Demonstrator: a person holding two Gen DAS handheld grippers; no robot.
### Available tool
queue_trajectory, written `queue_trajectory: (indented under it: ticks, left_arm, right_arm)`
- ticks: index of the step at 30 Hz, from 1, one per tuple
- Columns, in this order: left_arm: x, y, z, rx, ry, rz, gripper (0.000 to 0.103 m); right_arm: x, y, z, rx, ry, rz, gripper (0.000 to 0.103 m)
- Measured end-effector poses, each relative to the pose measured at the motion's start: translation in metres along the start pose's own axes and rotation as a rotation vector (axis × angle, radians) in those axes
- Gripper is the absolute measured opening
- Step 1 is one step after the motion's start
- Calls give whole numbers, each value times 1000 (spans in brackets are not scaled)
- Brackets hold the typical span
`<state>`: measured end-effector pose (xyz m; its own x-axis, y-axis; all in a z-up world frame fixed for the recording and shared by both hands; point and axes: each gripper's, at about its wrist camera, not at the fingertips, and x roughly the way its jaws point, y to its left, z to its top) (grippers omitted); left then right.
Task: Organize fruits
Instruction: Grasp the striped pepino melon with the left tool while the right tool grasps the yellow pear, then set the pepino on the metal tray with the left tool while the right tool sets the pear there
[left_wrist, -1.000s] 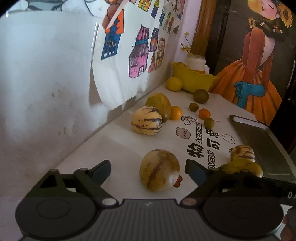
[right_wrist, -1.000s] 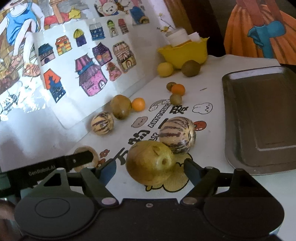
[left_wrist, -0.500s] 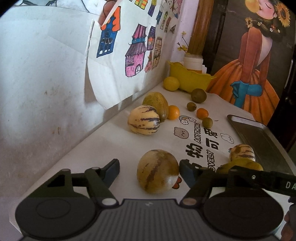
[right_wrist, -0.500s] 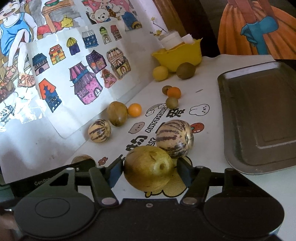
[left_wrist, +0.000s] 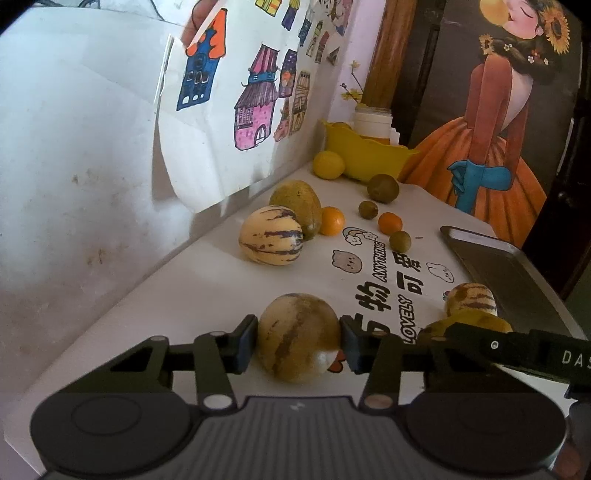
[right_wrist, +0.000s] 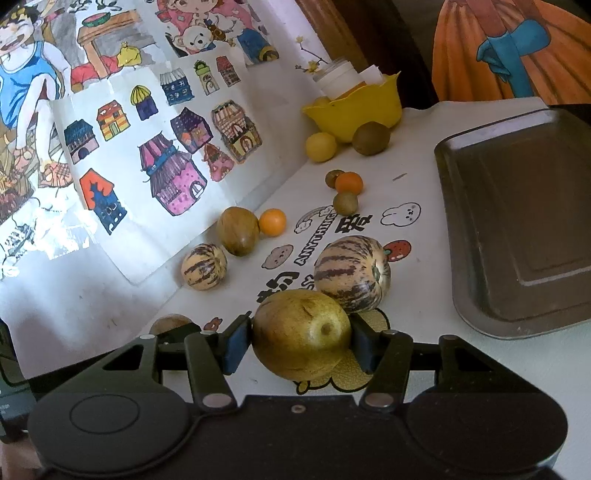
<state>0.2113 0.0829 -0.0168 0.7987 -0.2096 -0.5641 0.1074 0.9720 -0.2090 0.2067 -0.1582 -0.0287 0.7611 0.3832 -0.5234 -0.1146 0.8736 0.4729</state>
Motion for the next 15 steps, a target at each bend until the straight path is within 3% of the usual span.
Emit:
queue_trajectory:
  ticks: [15]
  left_arm:
    - [-7,-4,-1,-10,6,19,50]
  right_arm:
    - [-8,-7,-4,35,-15,40,57]
